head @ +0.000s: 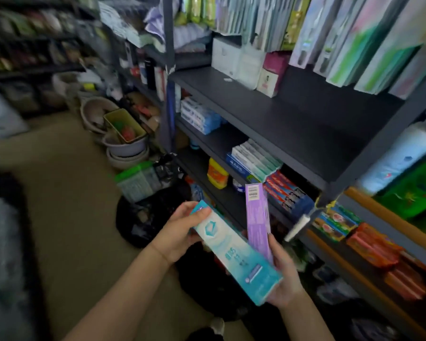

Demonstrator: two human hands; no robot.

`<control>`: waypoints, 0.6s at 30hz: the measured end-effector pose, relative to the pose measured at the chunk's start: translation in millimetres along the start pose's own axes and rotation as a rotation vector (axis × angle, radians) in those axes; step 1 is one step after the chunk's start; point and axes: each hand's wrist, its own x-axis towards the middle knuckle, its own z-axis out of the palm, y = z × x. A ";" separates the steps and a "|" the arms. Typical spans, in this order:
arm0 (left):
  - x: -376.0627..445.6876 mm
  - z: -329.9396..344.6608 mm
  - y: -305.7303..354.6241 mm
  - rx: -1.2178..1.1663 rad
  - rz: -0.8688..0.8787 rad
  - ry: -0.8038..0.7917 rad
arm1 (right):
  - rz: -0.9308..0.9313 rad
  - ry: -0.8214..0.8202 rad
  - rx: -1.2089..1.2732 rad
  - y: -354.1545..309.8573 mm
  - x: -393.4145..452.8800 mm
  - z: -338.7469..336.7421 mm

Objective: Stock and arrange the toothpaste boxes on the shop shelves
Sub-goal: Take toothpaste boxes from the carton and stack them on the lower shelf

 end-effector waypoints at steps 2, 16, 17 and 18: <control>33.1 -5.8 16.8 -0.021 0.048 0.101 | 0.160 -0.052 -0.092 43.6 68.5 43.7; 198.3 3.0 71.6 -0.264 -0.069 0.261 | 0.292 0.159 -0.407 -50.3 242.8 62.9; 209.1 -2.1 75.2 -0.262 -0.081 0.250 | 0.294 0.188 -0.455 -56.5 249.3 64.3; 218.9 -6.6 79.2 -0.250 -0.084 0.229 | 0.284 0.236 -0.507 -61.7 257.0 65.5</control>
